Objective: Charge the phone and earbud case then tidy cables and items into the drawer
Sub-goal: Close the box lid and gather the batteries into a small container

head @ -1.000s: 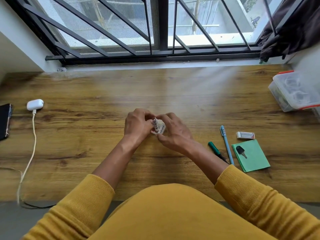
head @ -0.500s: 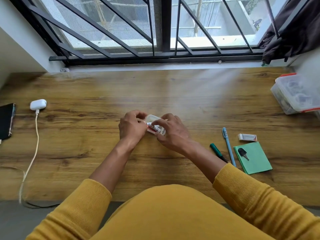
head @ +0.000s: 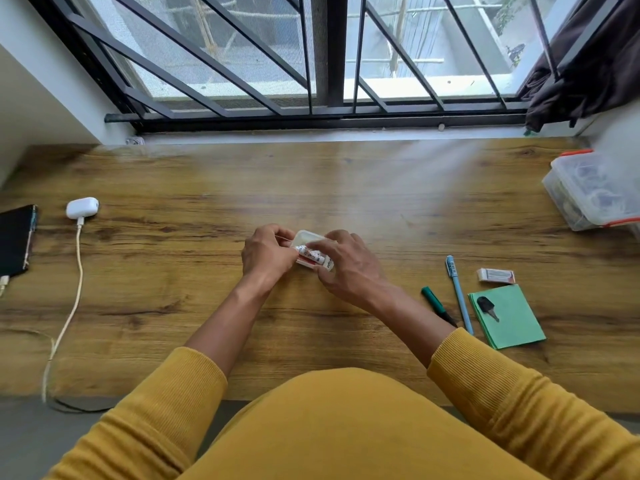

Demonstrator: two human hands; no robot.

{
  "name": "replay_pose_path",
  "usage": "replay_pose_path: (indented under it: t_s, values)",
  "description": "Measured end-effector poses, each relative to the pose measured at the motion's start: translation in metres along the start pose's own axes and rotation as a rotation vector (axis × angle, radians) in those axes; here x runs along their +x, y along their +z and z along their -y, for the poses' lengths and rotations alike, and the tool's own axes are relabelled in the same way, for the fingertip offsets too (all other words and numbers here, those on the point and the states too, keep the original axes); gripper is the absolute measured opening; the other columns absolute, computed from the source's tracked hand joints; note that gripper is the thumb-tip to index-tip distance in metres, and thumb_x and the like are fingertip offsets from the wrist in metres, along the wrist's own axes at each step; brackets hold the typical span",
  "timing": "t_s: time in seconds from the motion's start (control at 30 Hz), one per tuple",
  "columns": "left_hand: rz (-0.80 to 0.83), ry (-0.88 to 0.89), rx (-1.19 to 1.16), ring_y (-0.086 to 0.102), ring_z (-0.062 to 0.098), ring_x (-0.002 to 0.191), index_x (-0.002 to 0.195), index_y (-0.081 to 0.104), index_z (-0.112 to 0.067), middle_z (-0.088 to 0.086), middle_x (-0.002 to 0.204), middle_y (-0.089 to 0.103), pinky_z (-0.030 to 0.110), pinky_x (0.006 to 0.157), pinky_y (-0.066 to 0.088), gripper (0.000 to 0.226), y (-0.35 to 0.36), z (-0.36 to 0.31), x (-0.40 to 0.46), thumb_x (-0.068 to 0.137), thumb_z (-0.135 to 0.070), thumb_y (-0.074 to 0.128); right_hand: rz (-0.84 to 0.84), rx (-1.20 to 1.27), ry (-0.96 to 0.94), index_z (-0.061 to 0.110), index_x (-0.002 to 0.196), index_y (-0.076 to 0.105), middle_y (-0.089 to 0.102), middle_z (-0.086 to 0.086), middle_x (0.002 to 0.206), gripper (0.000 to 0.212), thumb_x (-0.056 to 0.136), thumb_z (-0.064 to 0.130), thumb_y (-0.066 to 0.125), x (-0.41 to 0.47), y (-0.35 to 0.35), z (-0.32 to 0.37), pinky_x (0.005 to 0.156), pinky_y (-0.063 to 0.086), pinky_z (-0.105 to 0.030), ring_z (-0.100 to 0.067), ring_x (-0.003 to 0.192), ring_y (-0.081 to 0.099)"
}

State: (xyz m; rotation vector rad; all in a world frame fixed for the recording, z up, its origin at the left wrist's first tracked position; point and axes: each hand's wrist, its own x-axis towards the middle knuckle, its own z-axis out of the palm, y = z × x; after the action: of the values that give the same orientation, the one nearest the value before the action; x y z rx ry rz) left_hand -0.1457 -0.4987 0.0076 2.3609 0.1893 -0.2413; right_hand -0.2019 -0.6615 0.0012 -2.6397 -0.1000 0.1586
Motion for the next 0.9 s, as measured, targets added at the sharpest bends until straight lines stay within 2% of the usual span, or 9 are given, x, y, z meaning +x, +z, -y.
replay_pose_path:
  t_s: [0.13,0.27,0.37,0.5,0.63,0.77,0.9]
  values:
    - [0.002,-0.01,-0.023,0.076,0.019,0.089,0.106,0.08,-0.024,-0.006,0.097,0.078,0.043,0.086,0.064,0.023,0.0,0.005,-0.005,0.084,-0.018,0.076,-0.015,0.082,0.059,0.027,0.154,0.034,0.057,-0.007,0.138,0.073,0.093,0.03,0.074,-0.005,-0.001,-0.001,0.103,0.046,-0.035,-0.024,0.124,0.053]
    - [0.012,-0.056,-0.092,0.079,0.014,0.068,0.106,0.081,-0.019,-0.004,0.092,0.08,0.04,0.078,0.067,0.022,0.001,0.009,-0.014,0.087,-0.012,0.074,0.003,0.115,0.106,0.02,0.156,0.038,0.054,-0.007,0.142,0.079,0.089,0.031,0.079,-0.006,-0.003,-0.006,0.107,0.048,-0.037,-0.025,0.128,0.052]
    - [0.021,-0.061,-0.106,0.078,0.01,0.066,0.106,0.082,-0.018,-0.001,0.095,0.082,0.039,0.076,0.068,0.02,0.003,0.009,-0.02,0.089,-0.01,0.075,0.002,0.197,0.154,0.018,0.154,0.043,0.054,-0.007,0.138,0.078,0.087,0.033,0.081,-0.011,0.0,-0.012,0.104,0.05,-0.038,-0.024,0.123,0.055]
    - [0.004,-0.077,-0.101,0.078,0.008,0.068,0.1,0.083,-0.022,-0.007,0.079,0.08,0.04,0.083,0.066,0.018,0.009,0.005,-0.034,0.088,-0.013,0.074,-0.107,0.387,0.243,0.015,0.144,0.057,0.06,-0.007,0.128,0.061,0.089,0.031,0.076,-0.021,0.002,-0.018,0.098,0.054,-0.043,-0.023,0.11,0.063]
    - [-0.012,-0.097,-0.181,0.079,0.009,0.07,0.103,0.084,-0.022,-0.008,0.084,0.081,0.041,0.081,0.067,0.019,0.018,-0.005,-0.059,0.09,-0.011,0.076,-0.17,0.49,0.3,0.014,0.133,0.067,0.065,-0.005,0.122,0.042,0.091,0.021,0.069,-0.035,-0.01,-0.029,0.086,0.06,-0.034,-0.014,0.093,0.066]
    - [-0.017,-0.142,-0.253,0.08,0.01,0.075,0.107,0.083,-0.02,-0.006,0.092,0.082,0.042,0.081,0.067,0.022,0.03,-0.011,-0.087,0.091,-0.008,0.076,-0.146,0.537,0.324,0.019,0.124,0.073,0.07,0.002,0.115,0.034,0.091,0.013,0.067,-0.053,-0.02,-0.045,0.083,0.06,-0.031,-0.013,0.095,0.068]
    - [-0.012,-0.155,-0.293,0.08,0.013,0.075,0.106,0.083,-0.019,-0.004,0.09,0.082,0.045,0.081,0.067,0.02,0.044,-0.012,-0.115,0.09,-0.008,0.076,-0.126,0.558,0.338,0.022,0.117,0.075,0.071,0.005,0.109,0.03,0.09,0.012,0.069,-0.074,-0.021,-0.059,0.08,0.06,-0.033,-0.015,0.097,0.068]
